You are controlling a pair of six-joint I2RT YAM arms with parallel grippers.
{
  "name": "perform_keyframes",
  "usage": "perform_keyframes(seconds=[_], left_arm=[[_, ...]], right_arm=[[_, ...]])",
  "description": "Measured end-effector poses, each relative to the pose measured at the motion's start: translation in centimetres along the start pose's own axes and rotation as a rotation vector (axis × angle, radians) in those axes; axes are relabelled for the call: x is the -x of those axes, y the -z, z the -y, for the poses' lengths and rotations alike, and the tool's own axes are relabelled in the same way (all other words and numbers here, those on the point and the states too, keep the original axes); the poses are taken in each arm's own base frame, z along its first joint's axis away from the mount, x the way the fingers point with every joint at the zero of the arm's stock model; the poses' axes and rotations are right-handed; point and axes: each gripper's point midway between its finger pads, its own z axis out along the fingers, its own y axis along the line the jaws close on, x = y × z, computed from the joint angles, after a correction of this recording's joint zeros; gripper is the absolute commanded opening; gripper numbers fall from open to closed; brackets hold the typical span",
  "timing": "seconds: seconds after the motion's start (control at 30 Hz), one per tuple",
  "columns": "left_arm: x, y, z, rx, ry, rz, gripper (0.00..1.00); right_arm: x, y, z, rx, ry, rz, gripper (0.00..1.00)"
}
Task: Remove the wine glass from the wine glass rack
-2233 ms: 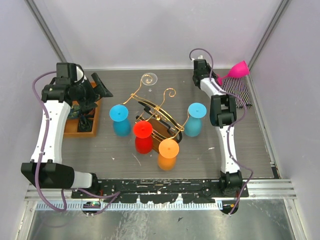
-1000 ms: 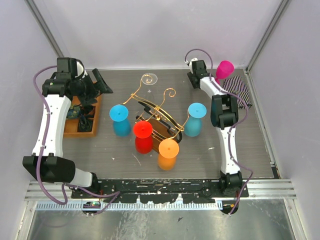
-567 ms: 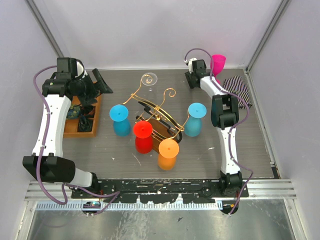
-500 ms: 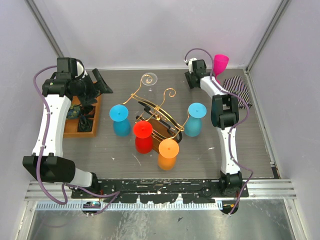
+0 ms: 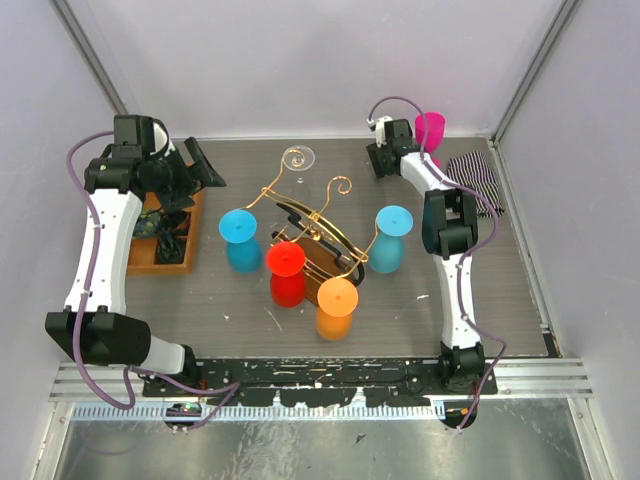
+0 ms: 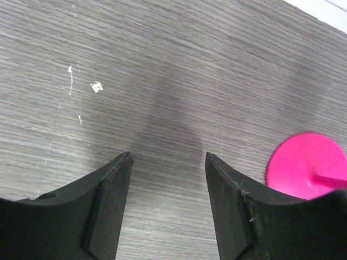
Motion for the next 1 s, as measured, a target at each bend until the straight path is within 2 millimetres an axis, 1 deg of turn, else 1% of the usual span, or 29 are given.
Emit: perform_keyframes(seconds=[0.17, 0.3, 0.37, 0.43, 0.53, 0.6, 0.63, 0.67, 0.73, 0.8, 0.87, 0.9, 0.97, 1.0], left_arm=[[0.0, 0.0, 0.0, 0.0, 0.0, 0.001, 0.98], [0.0, 0.0, 0.0, 0.0, 0.0, 0.001, 0.98], [0.0, 0.0, 0.0, 0.0, 0.0, 0.001, 0.98], [0.0, 0.0, 0.0, 0.0, 0.001, 0.001, 0.98], [0.0, 0.0, 0.0, -0.001, 0.003, 0.001, 0.98], [0.0, 0.1, 0.1, -0.003, 0.007, 0.004, 0.98], [0.0, 0.1, 0.1, -0.003, 0.008, 0.006, 0.98], [-0.1, 0.2, 0.1, -0.004, 0.009, 0.007, 0.98], [-0.2, 0.6, 0.1, -0.008, 0.011, 0.013, 0.98], [-0.2, 0.9, 0.2, -0.013, 0.008, 0.022, 0.98], [-0.5, 1.1, 0.1, -0.014, 0.008, 0.024, 0.98], [-0.7, 1.2, 0.1, -0.014, 0.008, 0.024, 0.98], [-1.0, 1.3, -0.1, -0.012, 0.01, 0.021, 0.98], [-1.2, 1.4, -0.1, -0.012, 0.01, 0.021, 0.98]], right_arm=[[0.1, 0.2, -0.8, 0.046, -0.015, -0.002, 0.63], [-0.1, 0.7, -1.7, 0.117, -0.064, -0.021, 0.61], [0.2, 1.2, -2.0, 0.157, -0.098, -0.022, 0.61], [1.6, 1.9, -2.1, 0.196, -0.133, 0.005, 0.61], [5.4, 3.8, -1.7, 0.235, -0.181, 0.089, 0.61], [8.4, 6.2, -1.3, 0.256, -0.211, 0.156, 0.61], [9.9, 7.7, -1.0, 0.266, -0.225, 0.192, 0.61], [11.1, 9.0, -0.8, 0.274, -0.235, 0.222, 0.61], [13.9, 12.6, -0.2, 0.289, -0.257, 0.293, 0.6], [16.5, 16.8, 0.3, 0.312, -0.283, 0.368, 0.58], [18.6, 20.8, 0.8, 0.348, -0.314, 0.437, 0.57], [19.3, 22.4, 0.9, 0.364, -0.326, 0.464, 0.57], [20.3, 26.0, 1.0, 0.395, -0.36, 0.507, 0.57], [20.4, 27.6, 1.2, 0.402, -0.384, 0.516, 0.57]])
